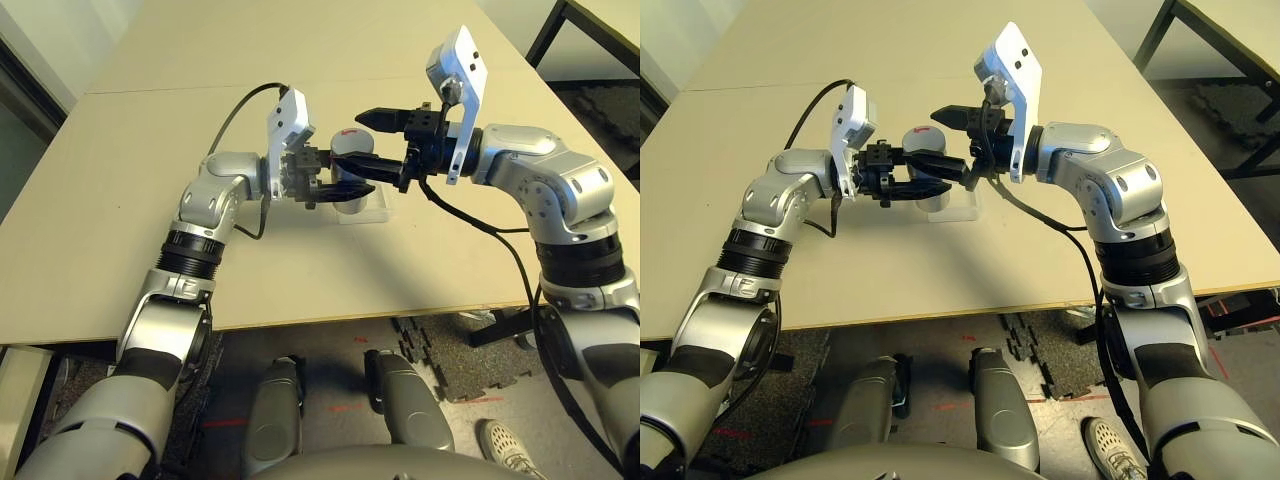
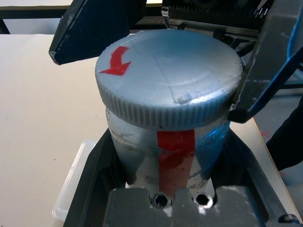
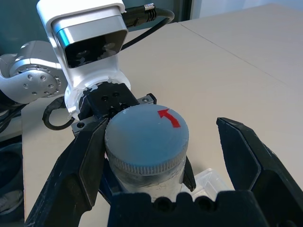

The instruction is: Pour the medicine from the bottle into the box.

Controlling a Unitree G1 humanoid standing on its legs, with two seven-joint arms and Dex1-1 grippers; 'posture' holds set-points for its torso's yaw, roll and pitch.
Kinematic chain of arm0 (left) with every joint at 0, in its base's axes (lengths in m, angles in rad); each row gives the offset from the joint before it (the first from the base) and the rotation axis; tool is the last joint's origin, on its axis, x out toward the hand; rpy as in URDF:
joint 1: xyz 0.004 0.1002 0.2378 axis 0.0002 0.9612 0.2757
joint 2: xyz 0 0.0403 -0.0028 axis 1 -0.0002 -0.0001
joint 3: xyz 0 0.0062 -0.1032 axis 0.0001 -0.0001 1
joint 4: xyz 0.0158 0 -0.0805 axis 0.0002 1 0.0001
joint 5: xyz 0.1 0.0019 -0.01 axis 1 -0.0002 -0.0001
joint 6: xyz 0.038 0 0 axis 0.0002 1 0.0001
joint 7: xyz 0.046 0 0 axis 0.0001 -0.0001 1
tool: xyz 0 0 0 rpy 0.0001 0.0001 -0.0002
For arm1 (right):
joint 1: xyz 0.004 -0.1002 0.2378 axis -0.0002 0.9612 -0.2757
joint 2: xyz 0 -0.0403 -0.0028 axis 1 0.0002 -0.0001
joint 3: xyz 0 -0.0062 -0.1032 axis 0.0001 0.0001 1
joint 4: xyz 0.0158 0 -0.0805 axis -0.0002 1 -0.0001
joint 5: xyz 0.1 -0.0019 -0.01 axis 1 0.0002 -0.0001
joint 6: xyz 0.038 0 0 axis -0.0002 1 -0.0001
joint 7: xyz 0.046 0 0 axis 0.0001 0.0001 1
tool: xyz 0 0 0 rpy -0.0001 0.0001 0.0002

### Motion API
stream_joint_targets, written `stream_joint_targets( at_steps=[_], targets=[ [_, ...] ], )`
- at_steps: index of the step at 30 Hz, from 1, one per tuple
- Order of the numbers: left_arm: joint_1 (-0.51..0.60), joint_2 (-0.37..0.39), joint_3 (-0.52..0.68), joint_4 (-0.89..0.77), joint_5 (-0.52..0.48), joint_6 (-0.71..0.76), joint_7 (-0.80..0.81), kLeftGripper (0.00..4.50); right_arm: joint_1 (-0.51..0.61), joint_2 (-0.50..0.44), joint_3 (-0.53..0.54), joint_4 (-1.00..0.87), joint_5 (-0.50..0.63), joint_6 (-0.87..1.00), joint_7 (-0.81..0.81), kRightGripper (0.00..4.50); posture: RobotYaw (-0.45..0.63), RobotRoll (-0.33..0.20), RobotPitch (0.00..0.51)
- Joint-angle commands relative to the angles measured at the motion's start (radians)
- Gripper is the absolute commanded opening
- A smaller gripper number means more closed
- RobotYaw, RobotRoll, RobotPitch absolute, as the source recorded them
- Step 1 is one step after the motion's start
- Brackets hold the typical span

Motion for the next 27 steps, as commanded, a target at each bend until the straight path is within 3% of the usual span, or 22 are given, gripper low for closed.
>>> stream_joint_targets(
  at_steps=[1,27],
  targets=[
    [0.01,-0.001,-0.008,-0.007,0.001,-0.002,-0.006,2.53,0.012,-0.022,-0.024,-0.02,-0.001,0.015,-0.01,4.5,-0.17,0.0,0.161],
    [-0.007,0.006,-0.004,0.022,0.01,-0.015,-0.016,2.53,0.175,-0.197,-0.148,-0.203,0.133,0.16,-0.008,4.5,-0.19,0.0,0.15]
  ],
)
